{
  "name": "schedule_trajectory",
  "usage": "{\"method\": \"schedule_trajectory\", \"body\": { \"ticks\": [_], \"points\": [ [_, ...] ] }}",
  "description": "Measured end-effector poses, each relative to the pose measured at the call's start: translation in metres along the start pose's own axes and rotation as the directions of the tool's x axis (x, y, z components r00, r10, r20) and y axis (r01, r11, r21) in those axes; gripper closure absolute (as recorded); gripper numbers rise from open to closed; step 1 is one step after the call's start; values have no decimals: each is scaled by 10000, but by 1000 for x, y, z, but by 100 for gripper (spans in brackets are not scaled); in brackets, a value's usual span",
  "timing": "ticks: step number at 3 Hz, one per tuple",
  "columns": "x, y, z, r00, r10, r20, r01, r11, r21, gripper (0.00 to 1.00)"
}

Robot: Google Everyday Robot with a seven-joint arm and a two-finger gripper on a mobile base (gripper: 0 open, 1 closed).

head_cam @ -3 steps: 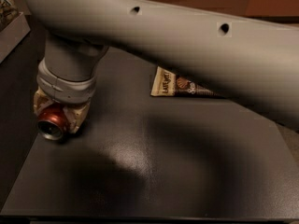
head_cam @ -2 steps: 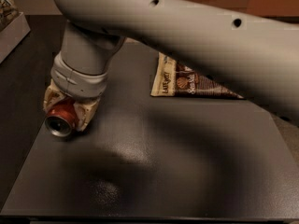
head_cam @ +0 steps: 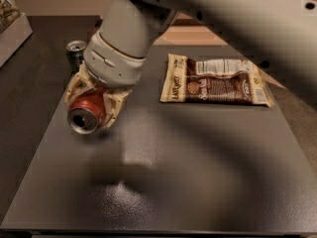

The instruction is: Place coke can upright

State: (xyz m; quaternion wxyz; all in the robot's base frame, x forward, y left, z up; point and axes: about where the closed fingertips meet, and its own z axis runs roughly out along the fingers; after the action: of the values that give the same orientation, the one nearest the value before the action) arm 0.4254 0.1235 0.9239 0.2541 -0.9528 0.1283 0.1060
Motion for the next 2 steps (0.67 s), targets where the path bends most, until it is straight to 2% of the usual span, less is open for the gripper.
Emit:
{"method": "schedule_trajectory", "body": {
  "ticks": [1, 2],
  "points": [
    [0, 0, 0, 10000, -1, 0, 1, 10000, 0, 100],
    [5, 4, -2, 9942, 1015, 343, -1014, 9948, -49, 100]
  ]
}}
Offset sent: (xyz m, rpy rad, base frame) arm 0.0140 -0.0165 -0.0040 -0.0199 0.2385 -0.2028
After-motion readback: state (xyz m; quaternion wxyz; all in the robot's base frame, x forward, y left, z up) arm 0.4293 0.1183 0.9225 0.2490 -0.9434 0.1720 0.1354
